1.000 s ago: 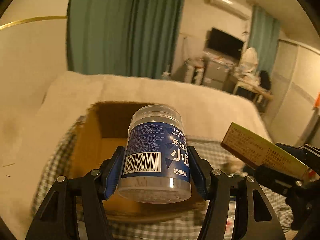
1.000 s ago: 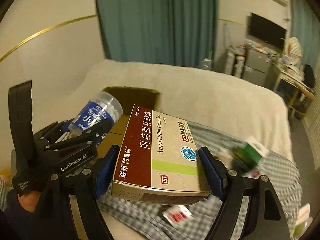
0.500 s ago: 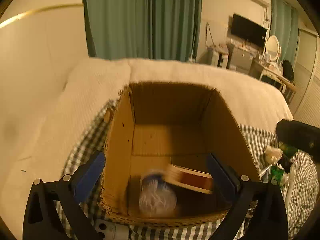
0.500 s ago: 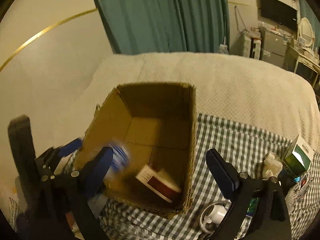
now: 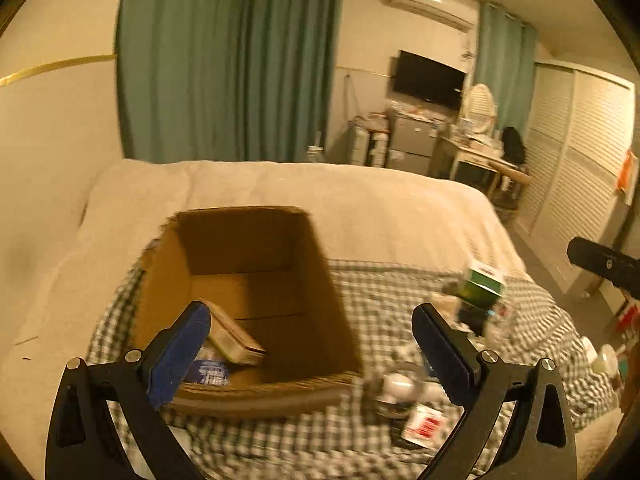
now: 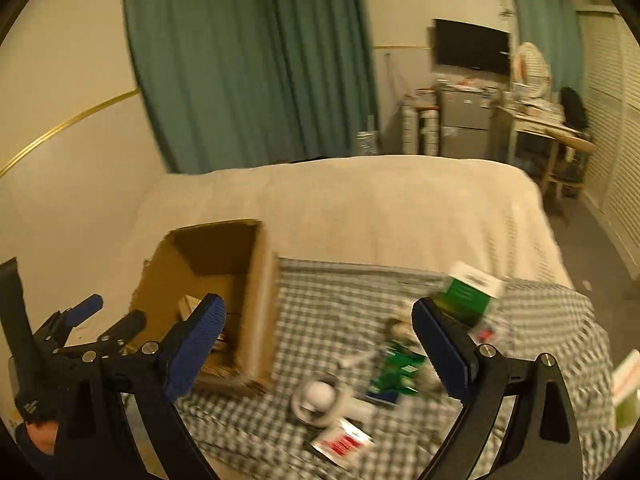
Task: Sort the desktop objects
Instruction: 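Carry the jar and Amoxicillin box over the cardboard box and open both tools, then grasp the white tape roll with the left tool while the right tool grasps the white foam tube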
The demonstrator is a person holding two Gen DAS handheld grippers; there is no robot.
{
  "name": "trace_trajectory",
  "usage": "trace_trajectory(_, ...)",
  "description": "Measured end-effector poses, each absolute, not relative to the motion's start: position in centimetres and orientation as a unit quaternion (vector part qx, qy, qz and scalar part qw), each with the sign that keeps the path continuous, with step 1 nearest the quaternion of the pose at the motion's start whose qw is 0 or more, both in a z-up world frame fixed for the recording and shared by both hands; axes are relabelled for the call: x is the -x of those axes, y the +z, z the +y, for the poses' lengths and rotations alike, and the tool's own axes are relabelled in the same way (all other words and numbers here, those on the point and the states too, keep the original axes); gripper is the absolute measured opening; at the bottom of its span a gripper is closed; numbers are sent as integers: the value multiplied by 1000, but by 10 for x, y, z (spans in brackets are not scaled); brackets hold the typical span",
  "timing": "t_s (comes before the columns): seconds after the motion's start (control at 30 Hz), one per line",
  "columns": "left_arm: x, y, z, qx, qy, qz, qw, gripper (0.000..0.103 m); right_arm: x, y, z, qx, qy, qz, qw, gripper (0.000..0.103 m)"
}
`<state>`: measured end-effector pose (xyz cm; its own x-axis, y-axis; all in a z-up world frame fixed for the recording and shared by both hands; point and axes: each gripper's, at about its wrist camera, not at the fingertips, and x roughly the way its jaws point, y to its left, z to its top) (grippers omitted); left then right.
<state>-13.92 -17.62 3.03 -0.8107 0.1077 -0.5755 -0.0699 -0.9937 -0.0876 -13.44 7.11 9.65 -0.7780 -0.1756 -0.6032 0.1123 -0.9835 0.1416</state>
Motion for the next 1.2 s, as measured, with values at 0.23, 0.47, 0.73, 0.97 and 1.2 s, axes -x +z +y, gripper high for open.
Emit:
trace_trajectory(0.23, 121, 1, -112, 335, 939, -18, 72, 103, 86, 102, 142, -320, -945, -60, 23, 95)
trace_trajectory(0.47, 123, -73, -71, 399, 913, -51, 70, 103, 60, 60, 192, -333, -941, -54, -2, 95)
trace_trajectory(0.73, 152, -137, -53, 446, 892, -68, 36, 103, 71, -20, 223, -346, -935, -74, -33, 95)
trace_trajectory(0.97, 179, -171, -57, 465, 878, -112, 25, 103, 102, -91, 230, -357, -927, -105, -43, 95)
trace_trajectory(1.2, 195, -189, -58, 474, 872, -122, 26, 103, 124, -153, 248, -389, -908, -146, -56, 94)
